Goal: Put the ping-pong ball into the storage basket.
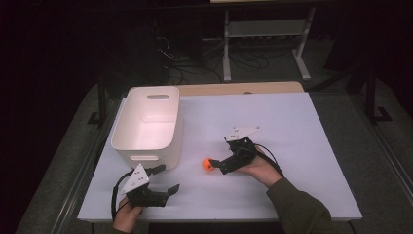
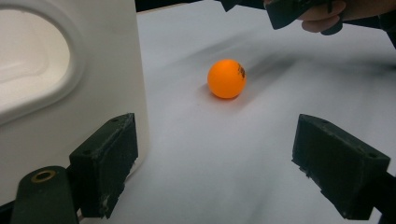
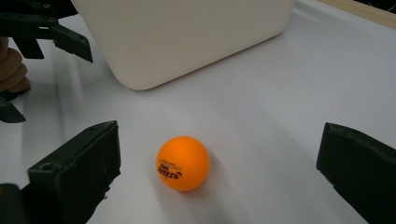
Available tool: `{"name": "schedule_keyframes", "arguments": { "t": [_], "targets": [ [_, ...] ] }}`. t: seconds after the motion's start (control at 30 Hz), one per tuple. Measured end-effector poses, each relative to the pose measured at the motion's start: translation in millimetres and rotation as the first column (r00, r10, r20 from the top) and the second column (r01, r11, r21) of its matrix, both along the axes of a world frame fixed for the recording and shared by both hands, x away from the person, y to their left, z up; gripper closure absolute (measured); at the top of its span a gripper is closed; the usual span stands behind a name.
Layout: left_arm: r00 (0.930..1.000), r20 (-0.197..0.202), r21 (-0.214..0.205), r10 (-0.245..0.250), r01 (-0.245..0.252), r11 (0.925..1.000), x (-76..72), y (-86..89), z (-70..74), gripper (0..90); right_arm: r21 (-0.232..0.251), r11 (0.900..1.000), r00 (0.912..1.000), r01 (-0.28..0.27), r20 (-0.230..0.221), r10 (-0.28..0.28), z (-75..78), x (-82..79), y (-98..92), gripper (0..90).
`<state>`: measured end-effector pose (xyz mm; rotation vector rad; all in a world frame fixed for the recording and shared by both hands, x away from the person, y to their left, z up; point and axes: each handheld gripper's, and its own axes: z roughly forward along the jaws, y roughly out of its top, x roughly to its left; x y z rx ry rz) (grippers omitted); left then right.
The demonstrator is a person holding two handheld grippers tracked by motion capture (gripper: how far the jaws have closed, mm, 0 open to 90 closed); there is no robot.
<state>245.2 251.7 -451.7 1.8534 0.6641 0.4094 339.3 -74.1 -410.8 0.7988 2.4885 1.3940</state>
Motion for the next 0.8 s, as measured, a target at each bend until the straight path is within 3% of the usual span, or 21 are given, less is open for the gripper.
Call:
{"name": "schedule_keyframes", "arguments": {
  "t": [0.8],
  "targets": [
    [1.0000,-0.005,-0.001,0.000,0.000,1.0000,0.4,0.5,0.2,14.1,-0.008,0.9987,0.9986,-0.051,0.016,0.051,8.1,9.6,32.6,0.0]
  ]
}}
